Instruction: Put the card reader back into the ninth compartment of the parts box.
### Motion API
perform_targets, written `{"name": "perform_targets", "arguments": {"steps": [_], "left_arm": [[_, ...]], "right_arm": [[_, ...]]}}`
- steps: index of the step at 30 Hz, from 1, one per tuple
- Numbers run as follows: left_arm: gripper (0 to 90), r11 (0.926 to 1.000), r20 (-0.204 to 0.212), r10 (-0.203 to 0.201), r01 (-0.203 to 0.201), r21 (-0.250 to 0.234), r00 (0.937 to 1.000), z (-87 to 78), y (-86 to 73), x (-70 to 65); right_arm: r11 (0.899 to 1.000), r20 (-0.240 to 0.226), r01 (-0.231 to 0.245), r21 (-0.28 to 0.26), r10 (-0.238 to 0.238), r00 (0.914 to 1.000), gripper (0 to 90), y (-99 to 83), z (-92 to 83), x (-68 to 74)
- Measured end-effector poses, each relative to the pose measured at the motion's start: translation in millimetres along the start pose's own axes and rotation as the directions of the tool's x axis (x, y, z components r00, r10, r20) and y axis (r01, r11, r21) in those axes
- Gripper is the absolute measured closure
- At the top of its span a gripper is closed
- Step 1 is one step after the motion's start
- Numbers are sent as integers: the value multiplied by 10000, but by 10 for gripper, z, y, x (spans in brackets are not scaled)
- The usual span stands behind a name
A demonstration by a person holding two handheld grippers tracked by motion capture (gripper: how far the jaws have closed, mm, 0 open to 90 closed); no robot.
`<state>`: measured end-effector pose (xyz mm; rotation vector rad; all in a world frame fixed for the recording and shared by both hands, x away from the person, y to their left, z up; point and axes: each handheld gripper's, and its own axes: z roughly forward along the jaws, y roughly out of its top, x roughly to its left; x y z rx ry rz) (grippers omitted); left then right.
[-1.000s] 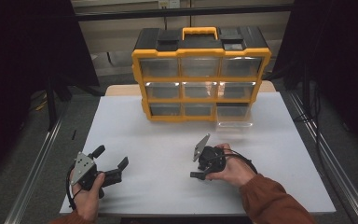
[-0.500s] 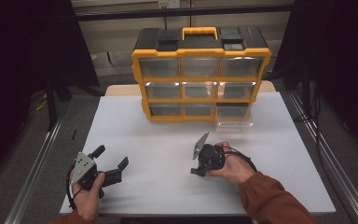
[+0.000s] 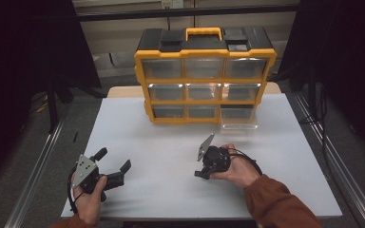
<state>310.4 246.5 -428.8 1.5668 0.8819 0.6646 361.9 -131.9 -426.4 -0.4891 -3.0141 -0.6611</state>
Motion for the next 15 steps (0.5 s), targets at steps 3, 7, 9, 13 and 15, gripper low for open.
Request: {"name": "perform_targets", "arguments": {"steps": [3, 7, 9, 13, 15], "left_arm": [[22, 10000, -33, 28, -28, -7, 10000, -3, 1, -1], [22, 10000, -13, 58, -58, 47, 10000, 0, -1, 2], [23, 10000, -15, 49, -49, 10, 10000, -1, 1, 4], [23, 9999, -46, 134, -134, 48, 9999, -10, 4, 11], [23, 9999, -41, 136, -136, 64, 9999, -11, 4, 9]], "right_arm": [[9999, -21, -53, -142, 53, 10000, 739, -2, 0, 0], [9991, -10, -113, -418, 112, 9999, 739, -8, -33, 3], [9982, 36, -214, -564, 216, 9998, 739, -22, -54, -8], [9949, 63, -429, -917, 436, 9990, 739, -68, -92, -51], [9920, 66, -540, -1144, 551, 9985, 739, -83, -118, -62]]}}
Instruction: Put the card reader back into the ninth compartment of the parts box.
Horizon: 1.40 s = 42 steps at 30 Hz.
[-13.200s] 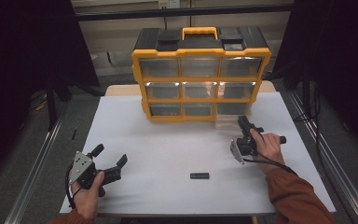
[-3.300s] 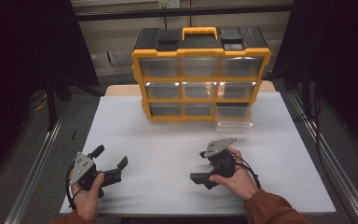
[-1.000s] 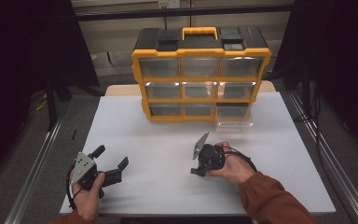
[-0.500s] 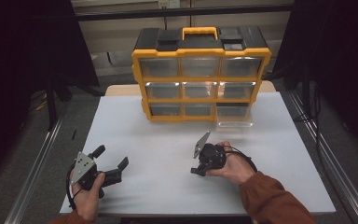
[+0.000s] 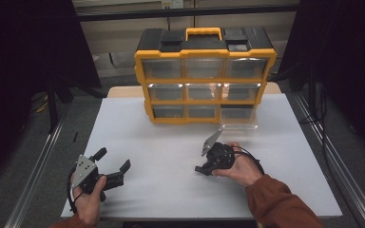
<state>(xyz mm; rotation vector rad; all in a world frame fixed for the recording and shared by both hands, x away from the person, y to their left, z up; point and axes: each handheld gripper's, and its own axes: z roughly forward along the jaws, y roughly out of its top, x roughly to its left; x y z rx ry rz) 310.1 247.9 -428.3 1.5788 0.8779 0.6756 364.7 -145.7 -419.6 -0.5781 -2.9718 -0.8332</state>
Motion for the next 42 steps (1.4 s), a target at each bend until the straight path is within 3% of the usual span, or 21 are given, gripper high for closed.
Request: {"name": "perform_targets", "arguments": {"steps": [13, 21, 33, 42], "left_arm": [[23, 10000, 2, -25, 25, -62, 10000, 0, 2, 2], [23, 10000, 36, -35, 35, -61, 10000, -2, 3, -2], [22, 10000, 46, -46, 46, -53, 10000, 2, 1, -5], [22, 10000, 19, -22, 22, -21, 10000, 1, 1, -1]], "right_arm": [[9936, -160, -345, -1072, 330, 9993, 739, -44, -128, -38], [9894, 101, -488, -1370, 507, 9987, 739, -81, -192, -73], [9732, -30, -483, -2250, 489, 9988, 739, -110, -335, -95], [9601, 136, -408, -2768, 464, 9988, 739, -121, -460, -107]]}}
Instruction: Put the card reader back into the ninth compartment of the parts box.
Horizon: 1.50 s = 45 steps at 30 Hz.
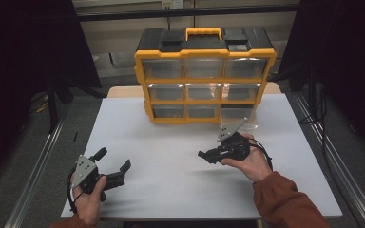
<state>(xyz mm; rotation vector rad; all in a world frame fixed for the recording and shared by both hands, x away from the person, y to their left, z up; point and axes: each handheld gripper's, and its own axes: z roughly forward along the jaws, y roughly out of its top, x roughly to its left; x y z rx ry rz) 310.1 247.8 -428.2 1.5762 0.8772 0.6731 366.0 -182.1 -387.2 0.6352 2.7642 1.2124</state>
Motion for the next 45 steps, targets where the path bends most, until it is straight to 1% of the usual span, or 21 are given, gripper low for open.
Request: {"name": "perform_targets", "arguments": {"steps": [8, 10, 14, 16, 17, 18, 19, 20, 21, 24, 27, 29, 33, 35, 37, 39, 41, 42, 43, 45], "left_arm": [[23, 10000, 11, -36, 36, -59, 10000, 4, 0, -6], [22, 10000, -4, 32, -32, 0, 10000, 0, 0, 0], [23, 10000, 2, 29, -29, 1, 10000, 0, 0, -1], [22, 10000, -13, 8, -8, -34, 10000, -1, 2, -4], [23, 9998, 10, -109, 109, -148, 9999, -2, 1, -15], [23, 9998, 41, -44, 45, -193, 10000, -8, 6, -11], [22, 9998, 47, -74, 75, -208, 10000, -9, 6, -10], [22, 9999, 10, -10, 10, -136, 10000, -11, 5, -6], [23, 9999, -19, -74, 74, -142, 10000, -7, 2, -10], [22, 9999, 3, -95, 95, -138, 10000, -5, 1, -12], [22, 10000, -29, 29, -29, -29, 10000, -6, 2, 0], [23, 10000, -28, 60, -60, -57, 10000, -6, 2, -2], [22, 10000, -11, -35, 35, -28, 10000, 4, -1, -10], [22, 10000, -19, -27, 27, -27, 10000, 2, -2, -9], [22, 10000, -62, 64, -64, 29, 10000, -5, 0, -1], [22, 10000, -22, 21, -21, -2, 10000, -4, 1, -1], [22, 10000, 0, 9, -9, 50, 10000, -1, -2, -1], [22, 10000, 8, -50, 50, 15, 10000, 2, -3, -6], [22, 10000, -4, 25, -25, 55, 10000, -3, -2, 0], [22, 10000, -15, -20, 20, 39, 10000, -1, -2, 1]], "right_arm": [[9993, 25, -3, -382, 4, 10000, 739, 9, -71, -10], [9990, 76, 5, -449, -1, 10000, 739, 22, -104, -7], [9979, 135, 51, -644, -43, 9999, 739, 40, -160, -9], [9976, 198, 46, -697, -33, 9998, 739, 45, -187, -9], [9972, 209, 49, -746, -33, 9998, 739, 48, -201, -14], [9972, 248, 74, -742, -56, 9997, 739, 53, -216, -14], [9969, 274, 89, -780, -67, 9996, 739, 63, -234, -18], [9966, 284, 78, -825, -54, 9996, 739, 71, -254, -28], [9961, 314, 53, -881, -26, 9995, 739, 77, -271, -36], [9949, 368, 25, -1009, 13, 9993, 739, 83, -297, -57], [9943, 407, 35, -1064, 8, 9992, 739, 97, -309, -74], [9939, 395, 3, -1101, 41, 9992, 739, 113, -305, -83], [9935, 440, 36, -1138, 14, 9990, 739, 136, -325, -101], [9926, 549, 59, -1214, 8, 9985, 739, 152, -367, -115], [9909, 605, 57, -1348, 25, 9982, 739, 171, -412, -131], [9911, 688, 100, -1330, -8, 9976, 739, 185, -443, -143], [9898, 736, 74, -1423, 31, 9973, 739, 190, -469, -152], [9899, 789, 103, -1413, 8, 9969, 739, 189, -481, -157], [9892, 879, 90, -1466, 40, 9961, 739, 186, -497, -164], [9874, 1023, 49, -1585, 115, 9947, 739, 184, -543, -180]]}}
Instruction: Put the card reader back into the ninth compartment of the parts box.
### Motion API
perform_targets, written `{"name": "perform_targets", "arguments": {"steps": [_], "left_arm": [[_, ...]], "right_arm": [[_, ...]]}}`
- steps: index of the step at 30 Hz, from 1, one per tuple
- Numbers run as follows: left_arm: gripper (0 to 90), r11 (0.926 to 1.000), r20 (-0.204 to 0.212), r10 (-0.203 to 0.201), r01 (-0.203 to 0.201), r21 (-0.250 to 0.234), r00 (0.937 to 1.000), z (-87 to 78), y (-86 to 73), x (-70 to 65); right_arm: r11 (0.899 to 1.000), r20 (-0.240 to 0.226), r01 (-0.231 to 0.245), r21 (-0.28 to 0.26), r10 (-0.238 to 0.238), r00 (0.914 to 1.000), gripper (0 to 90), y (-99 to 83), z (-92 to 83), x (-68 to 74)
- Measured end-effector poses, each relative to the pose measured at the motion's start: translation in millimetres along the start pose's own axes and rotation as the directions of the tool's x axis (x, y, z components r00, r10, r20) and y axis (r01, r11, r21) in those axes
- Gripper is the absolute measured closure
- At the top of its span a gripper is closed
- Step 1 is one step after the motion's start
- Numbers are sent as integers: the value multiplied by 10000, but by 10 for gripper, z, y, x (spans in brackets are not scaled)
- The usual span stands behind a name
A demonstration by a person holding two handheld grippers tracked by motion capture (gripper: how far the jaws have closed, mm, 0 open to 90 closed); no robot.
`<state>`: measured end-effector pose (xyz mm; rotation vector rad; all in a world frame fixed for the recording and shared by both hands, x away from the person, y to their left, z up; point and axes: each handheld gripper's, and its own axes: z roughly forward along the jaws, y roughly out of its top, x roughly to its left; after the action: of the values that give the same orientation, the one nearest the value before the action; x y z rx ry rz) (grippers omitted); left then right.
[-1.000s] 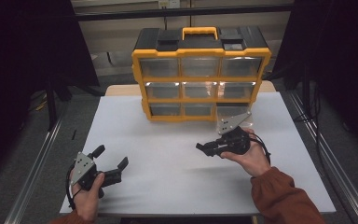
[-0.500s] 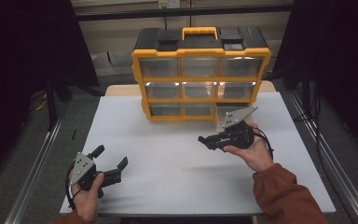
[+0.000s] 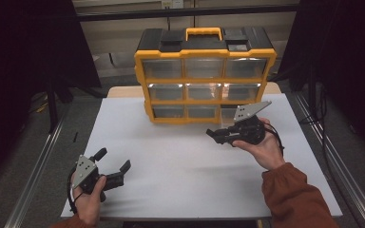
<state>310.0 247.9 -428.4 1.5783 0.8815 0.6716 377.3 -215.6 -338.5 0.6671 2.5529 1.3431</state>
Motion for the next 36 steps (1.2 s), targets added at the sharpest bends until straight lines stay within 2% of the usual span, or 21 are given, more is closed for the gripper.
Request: {"name": "perform_targets", "arguments": {"steps": [4, 18, 24, 36], "left_arm": [[22, 10000, -13, -3, 3, 31, 10000, 5, -1, -7], [20, 10000, -97, -18, 18, 6, 10000, 7, -2, -4], [20, 10000, -88, -9, 9, 0, 10000, 4, -1, -2], [20, 10000, -66, -83, 84, 25, 9999, 5, -3, -2]], "right_arm": [[9996, 227, -60, -292, 67, 9997, 739, 22, -103, -35], [9990, 616, -88, -447, 116, 9980, 739, 66, -291, -134], [9993, 846, -223, -288, 247, 9961, 739, 88, -353, -200], [9997, 1356, -199, 143, 178, 9906, 739, 211, -462, -318]]}}
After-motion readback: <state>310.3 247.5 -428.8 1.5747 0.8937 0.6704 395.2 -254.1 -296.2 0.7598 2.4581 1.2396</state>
